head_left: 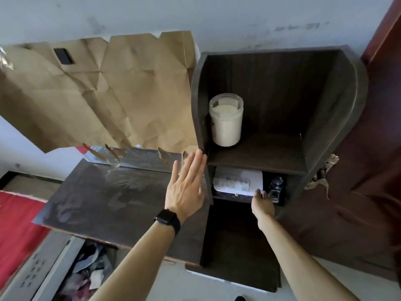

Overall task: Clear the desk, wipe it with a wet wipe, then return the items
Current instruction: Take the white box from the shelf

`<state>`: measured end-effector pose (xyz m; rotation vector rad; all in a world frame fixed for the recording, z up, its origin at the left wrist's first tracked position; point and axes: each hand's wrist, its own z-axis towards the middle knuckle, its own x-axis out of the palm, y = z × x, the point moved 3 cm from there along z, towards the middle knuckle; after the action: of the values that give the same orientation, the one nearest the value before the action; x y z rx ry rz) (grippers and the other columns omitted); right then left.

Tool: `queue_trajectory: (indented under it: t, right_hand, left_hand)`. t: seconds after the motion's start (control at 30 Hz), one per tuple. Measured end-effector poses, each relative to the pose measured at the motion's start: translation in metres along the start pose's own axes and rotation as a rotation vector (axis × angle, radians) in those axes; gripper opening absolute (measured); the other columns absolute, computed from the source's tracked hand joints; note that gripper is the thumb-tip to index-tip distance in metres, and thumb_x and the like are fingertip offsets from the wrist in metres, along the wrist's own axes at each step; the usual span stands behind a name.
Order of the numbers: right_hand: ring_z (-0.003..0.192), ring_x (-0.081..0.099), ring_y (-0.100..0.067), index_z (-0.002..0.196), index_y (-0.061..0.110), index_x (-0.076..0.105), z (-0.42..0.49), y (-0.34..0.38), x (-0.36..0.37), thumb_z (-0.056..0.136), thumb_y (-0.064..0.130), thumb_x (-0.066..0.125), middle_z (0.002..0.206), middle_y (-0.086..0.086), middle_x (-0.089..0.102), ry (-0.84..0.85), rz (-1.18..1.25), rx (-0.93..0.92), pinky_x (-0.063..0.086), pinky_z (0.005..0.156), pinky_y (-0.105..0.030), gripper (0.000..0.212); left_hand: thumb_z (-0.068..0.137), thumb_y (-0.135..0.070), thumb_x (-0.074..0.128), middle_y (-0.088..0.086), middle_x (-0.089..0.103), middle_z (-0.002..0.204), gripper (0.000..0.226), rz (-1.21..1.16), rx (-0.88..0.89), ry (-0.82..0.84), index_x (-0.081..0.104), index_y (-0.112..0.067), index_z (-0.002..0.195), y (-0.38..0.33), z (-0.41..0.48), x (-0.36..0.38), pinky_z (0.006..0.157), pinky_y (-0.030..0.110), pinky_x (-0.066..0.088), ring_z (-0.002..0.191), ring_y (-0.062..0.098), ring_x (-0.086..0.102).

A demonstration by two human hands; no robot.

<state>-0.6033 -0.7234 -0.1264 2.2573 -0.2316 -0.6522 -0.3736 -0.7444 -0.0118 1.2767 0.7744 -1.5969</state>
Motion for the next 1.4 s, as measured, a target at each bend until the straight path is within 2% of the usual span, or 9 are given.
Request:
queue_trajectory:
  t: [0.2,0.37,0.6,0.77,0.93,1.03,1.13,1.23,1.4]
  right_hand:
    - [0.117,0.055,-0.038,0.138,0.013,0.045,0.0,-0.008,0.014,0.101,0.043,0.039,0.13,-0.018,0.056,-0.154,0.095,0.01,0.04,0.081,-0.036,0.048]
    - [0.059,0.05,-0.022,0.1,0.035,0.039,0.002,-0.025,0.023,0.094,0.044,0.055,0.088,-0.013,0.054,-0.118,0.437,0.088,0.046,0.06,-0.035,0.02]
    - [0.104,0.063,-0.023,0.138,0.021,0.046,-0.031,-0.026,0.002,0.098,0.021,0.055,0.124,-0.005,0.057,0.072,0.692,-0.001,0.05,0.093,-0.038,0.042]
    - [0.088,0.066,-0.02,0.136,0.017,0.049,-0.077,-0.055,-0.016,0.096,0.021,0.058,0.106,-0.008,0.066,0.056,0.583,-0.093,0.051,0.096,-0.047,0.041]
    - [0.089,0.067,-0.024,0.134,0.021,0.05,-0.125,-0.072,-0.002,0.095,0.025,0.058,0.099,-0.003,0.071,0.111,0.557,-0.122,0.054,0.09,-0.039,0.04]
    - [0.099,0.069,-0.028,0.133,0.024,0.052,-0.147,-0.075,0.024,0.09,0.032,0.062,0.115,-0.008,0.067,0.178,0.531,-0.08,0.053,0.095,-0.043,0.044]
    - [0.1,0.07,-0.023,0.133,0.026,0.05,-0.163,-0.066,0.059,0.086,0.042,0.06,0.12,-0.005,0.065,0.243,0.422,-0.073,0.053,0.095,-0.042,0.051]
    - [0.103,0.065,-0.009,0.132,0.028,0.048,-0.174,-0.046,0.096,0.09,0.052,0.049,0.12,0.009,0.061,0.285,0.108,-0.197,0.051,0.087,-0.02,0.049]
    - [0.129,0.037,-0.017,0.139,0.021,0.044,-0.194,0.009,0.149,0.086,0.065,0.05,0.141,0.004,0.045,-0.012,-0.5,-0.825,0.033,0.104,-0.028,0.069]
  left_hand:
    - [0.084,-0.024,0.056,0.004,-0.012,0.166,0.097,-0.012,0.038,-0.055,-0.006,-0.013,0.158,0.0,0.005,0.012,0.124,0.051,0.004,0.154,0.02,-0.007]
    - [0.094,-0.033,0.042,0.005,-0.003,0.166,0.077,-0.037,0.096,-0.067,0.003,-0.013,0.157,0.006,0.007,0.01,0.124,0.05,0.0,0.154,0.018,-0.005]
    - [0.092,-0.029,0.052,0.0,-0.007,0.168,0.083,-0.187,0.16,-0.076,0.005,-0.018,0.16,0.019,0.003,0.013,0.124,0.046,0.006,0.155,0.019,0.002]
    - [0.098,-0.031,0.051,0.003,0.025,0.163,0.069,-0.522,0.054,0.104,0.017,-0.03,0.158,0.026,-0.017,0.031,0.109,0.042,0.037,0.14,0.028,0.037]
    - [0.093,-0.069,0.045,-0.002,0.045,0.152,0.073,-0.978,-0.425,0.879,0.02,-0.039,0.154,0.045,-0.037,0.061,0.106,0.043,0.039,0.133,0.027,0.049]
    - [0.089,-0.067,0.053,-0.003,0.07,0.125,0.064,-1.204,-0.597,1.166,0.051,-0.027,0.14,0.075,-0.054,0.063,0.109,0.047,0.039,0.111,0.022,0.067]
    - [0.09,-0.061,0.057,-0.003,0.076,0.109,0.048,-1.338,-0.637,1.135,0.068,-0.024,0.118,0.112,-0.07,0.06,0.112,0.048,0.038,0.102,0.019,0.072]
    - [0.089,-0.058,0.06,0.0,0.078,0.104,0.043,-1.369,-0.731,1.025,0.072,-0.023,0.111,0.152,-0.086,0.06,0.111,0.044,0.038,0.098,0.02,0.074]
    - [0.087,-0.049,0.068,0.007,0.077,0.103,0.041,-1.431,-0.862,0.84,0.075,-0.014,0.108,0.211,-0.108,0.063,0.113,0.044,0.039,0.097,0.025,0.074]
